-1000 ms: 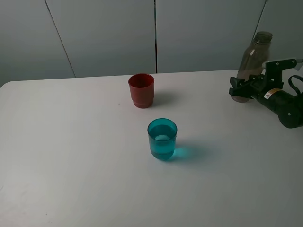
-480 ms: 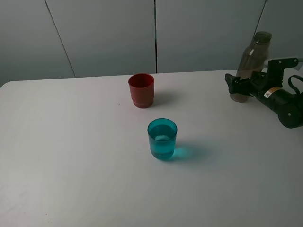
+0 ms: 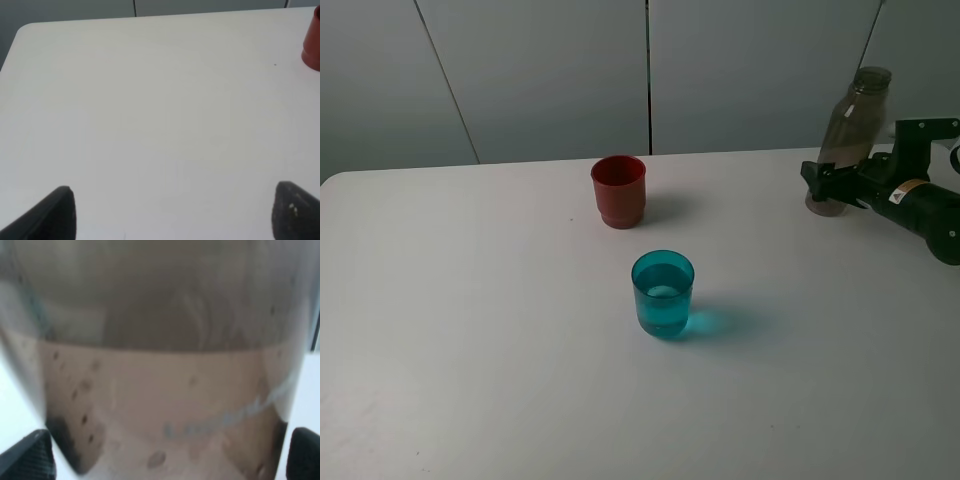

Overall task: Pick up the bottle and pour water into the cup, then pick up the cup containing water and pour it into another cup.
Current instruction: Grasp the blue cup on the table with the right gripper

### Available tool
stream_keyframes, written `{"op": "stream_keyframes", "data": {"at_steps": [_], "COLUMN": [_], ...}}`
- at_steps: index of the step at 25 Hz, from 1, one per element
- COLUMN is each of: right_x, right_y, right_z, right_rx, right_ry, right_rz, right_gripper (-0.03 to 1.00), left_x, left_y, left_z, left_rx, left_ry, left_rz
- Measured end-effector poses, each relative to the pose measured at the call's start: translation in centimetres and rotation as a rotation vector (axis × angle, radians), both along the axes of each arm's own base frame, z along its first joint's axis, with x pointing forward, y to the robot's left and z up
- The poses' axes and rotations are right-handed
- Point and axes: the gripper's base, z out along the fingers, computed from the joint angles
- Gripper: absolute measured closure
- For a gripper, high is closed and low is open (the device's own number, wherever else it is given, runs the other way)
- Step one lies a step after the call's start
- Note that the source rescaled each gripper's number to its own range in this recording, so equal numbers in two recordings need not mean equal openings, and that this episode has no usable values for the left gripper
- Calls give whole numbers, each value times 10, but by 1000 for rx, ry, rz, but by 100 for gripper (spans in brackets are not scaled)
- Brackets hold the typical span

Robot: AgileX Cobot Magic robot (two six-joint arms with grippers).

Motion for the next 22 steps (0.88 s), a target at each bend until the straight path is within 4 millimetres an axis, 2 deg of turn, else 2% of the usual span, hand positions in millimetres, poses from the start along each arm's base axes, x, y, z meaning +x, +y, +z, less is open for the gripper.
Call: {"op": "stream_keyframes", "data": {"at_steps": [8,16,22], "right_x": [-34,-70,-99], "right_y": [6,24,37], "right_z": [22,41,39], "right_rx": [3,-207,-217], "right_ry": [99,190,186], "right_rz": [21,314,457], "right_gripper": [-3,-3,-3], "left_x": [0,0,0], "left_y": [0,0,0], "left_z": [0,0,0], "left_rx": [0,0,0], "left_ry": [0,0,0], "left_rz": [0,0,0]}}
